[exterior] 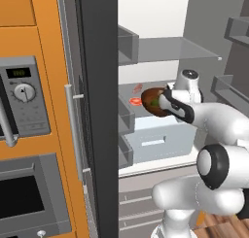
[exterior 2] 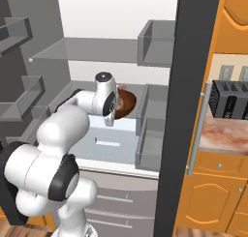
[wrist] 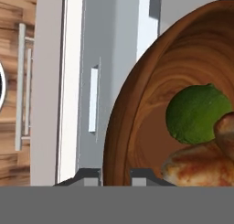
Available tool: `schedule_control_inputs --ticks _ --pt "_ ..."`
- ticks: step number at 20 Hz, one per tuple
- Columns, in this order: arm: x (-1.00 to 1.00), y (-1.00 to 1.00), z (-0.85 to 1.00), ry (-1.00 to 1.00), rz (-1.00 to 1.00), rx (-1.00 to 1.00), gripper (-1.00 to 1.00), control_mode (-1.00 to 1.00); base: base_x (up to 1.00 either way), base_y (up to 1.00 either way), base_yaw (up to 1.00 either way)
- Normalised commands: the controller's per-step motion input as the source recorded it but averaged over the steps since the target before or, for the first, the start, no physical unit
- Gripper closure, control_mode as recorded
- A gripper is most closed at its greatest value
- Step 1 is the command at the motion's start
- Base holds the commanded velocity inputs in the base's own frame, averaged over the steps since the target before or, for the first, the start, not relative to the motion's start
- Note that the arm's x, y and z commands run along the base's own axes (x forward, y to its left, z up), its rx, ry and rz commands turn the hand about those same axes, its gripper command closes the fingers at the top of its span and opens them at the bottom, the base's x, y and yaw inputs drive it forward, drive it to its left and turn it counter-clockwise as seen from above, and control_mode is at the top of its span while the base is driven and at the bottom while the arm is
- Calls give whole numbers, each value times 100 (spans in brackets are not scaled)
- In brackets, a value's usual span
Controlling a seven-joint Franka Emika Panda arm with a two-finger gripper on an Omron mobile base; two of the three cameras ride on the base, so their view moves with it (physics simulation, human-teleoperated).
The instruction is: Pick the chicken drumstick and lime from their plates and place them in the bowl. Then put the bowl in the fridge.
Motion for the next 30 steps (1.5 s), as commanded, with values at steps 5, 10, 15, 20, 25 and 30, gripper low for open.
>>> schedule_control_inputs --ticks 5,10,15,20,25,30 --pt "29 -10 -31 -1 0 0 100 -100 0 0 0" --pt "40 -10 -13 0 -1 0 100 -100 0 0 0" --pt "35 -4 -12 0 -6 0 100 -100 0 0 0" --pt "35 0 -9 -2 -3 0 100 -100 0 0 0" --pt "30 0 -15 -1 -1 0 100 -100 0 0 0" --pt "25 0 -17 0 0 0 100 -100 0 0 0"
